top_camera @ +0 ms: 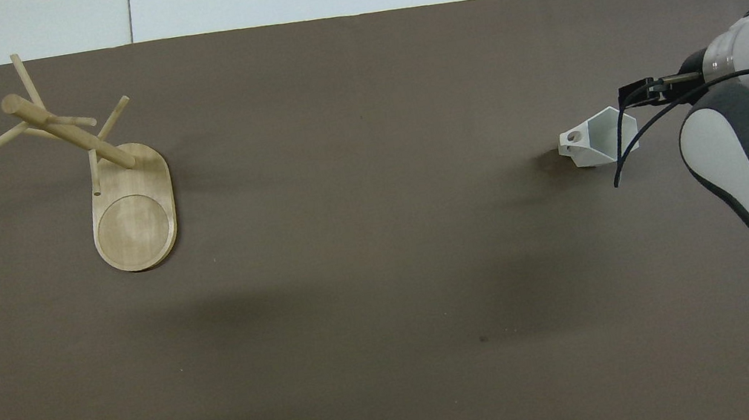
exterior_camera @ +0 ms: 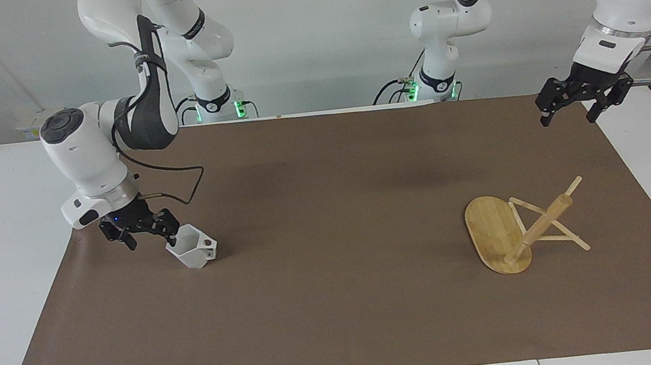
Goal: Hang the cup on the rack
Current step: 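Reach the right gripper to the white cup and grasp it, then lift the white cup with the right gripper toward the wooden rack, then hold the cup with the right gripper while the left gripper reaches it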
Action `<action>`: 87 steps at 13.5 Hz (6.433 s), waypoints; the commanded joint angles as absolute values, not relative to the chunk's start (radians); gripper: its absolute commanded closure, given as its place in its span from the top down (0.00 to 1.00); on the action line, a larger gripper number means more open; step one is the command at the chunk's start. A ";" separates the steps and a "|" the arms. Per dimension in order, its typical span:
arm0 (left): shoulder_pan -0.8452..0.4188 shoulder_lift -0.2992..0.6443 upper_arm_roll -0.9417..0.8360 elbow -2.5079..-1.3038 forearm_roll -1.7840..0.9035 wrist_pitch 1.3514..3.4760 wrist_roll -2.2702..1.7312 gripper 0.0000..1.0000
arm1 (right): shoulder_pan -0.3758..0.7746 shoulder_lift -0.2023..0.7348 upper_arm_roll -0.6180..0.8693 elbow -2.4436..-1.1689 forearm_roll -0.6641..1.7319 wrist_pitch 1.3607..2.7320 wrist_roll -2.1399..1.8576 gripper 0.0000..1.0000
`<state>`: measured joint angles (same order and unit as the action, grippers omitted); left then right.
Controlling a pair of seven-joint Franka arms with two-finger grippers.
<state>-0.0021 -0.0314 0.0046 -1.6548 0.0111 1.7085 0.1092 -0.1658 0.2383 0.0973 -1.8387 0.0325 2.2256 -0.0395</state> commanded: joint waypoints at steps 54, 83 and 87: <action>0.009 -0.061 -0.003 -1.690 0.023 1.724 0.123 1.00 | -0.172 0.255 0.554 -1.694 1.158 2.123 -0.051 0.00; -0.264 -0.152 -0.032 -1.876 -0.397 1.836 0.922 1.00 | -0.156 0.284 0.686 -1.695 1.075 2.217 -0.002 0.00; -0.301 -0.153 -0.034 -1.878 -0.414 1.835 0.919 1.00 | -0.155 0.284 0.695 -1.697 1.074 2.237 -0.002 0.00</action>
